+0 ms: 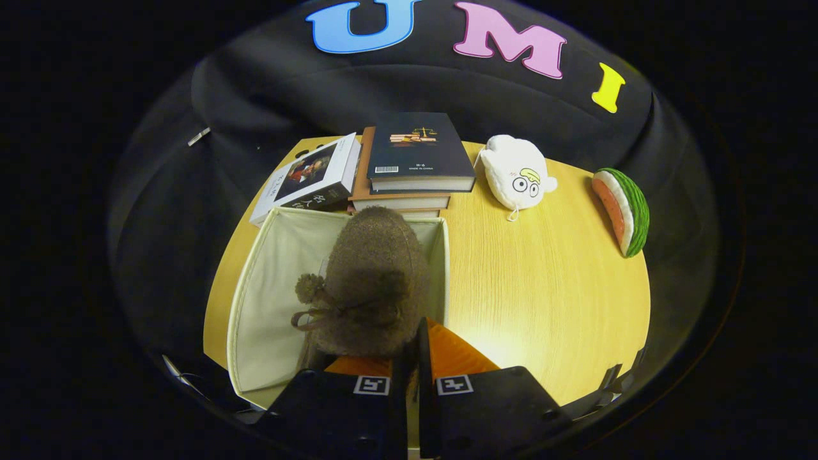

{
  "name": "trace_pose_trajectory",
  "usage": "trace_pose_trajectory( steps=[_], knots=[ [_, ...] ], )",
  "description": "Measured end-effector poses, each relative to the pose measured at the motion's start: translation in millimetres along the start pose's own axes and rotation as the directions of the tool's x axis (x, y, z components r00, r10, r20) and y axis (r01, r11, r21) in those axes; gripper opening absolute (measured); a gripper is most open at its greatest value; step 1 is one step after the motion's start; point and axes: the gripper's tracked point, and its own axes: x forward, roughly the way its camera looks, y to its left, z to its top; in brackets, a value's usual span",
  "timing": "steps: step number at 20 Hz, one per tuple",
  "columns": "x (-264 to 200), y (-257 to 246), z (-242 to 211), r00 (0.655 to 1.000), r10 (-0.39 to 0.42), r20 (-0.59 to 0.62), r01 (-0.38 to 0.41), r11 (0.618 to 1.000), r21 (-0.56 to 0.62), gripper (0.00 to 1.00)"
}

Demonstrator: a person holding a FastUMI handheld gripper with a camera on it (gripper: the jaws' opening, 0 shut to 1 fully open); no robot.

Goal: Open the storage box then place both shoes into the box .Put the left shoe in first, then the right shoe, with the right side of both shoes facing outward in a uniform manner.

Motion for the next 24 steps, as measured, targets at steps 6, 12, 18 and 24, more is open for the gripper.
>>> trace_pose_trajectory(
  steps=[6,12,18,24],
  knots=[
    [-4.7,1.5,-9.2,0.999,0.014,-0.029,-0.014,1.0,0.005,0.12],
    [-19.0,19.0,-6.8,0.995,0.1,-0.017,-0.099,0.994,0.055,0.56],
    [-29.3,25.6,0.1,0.99,0.124,0.06,-0.124,0.992,0.005,0.97],
    [-48.3,-4.0,32.9,0.967,0.106,0.234,-0.107,0.994,-0.007,0.99]
  ],
)
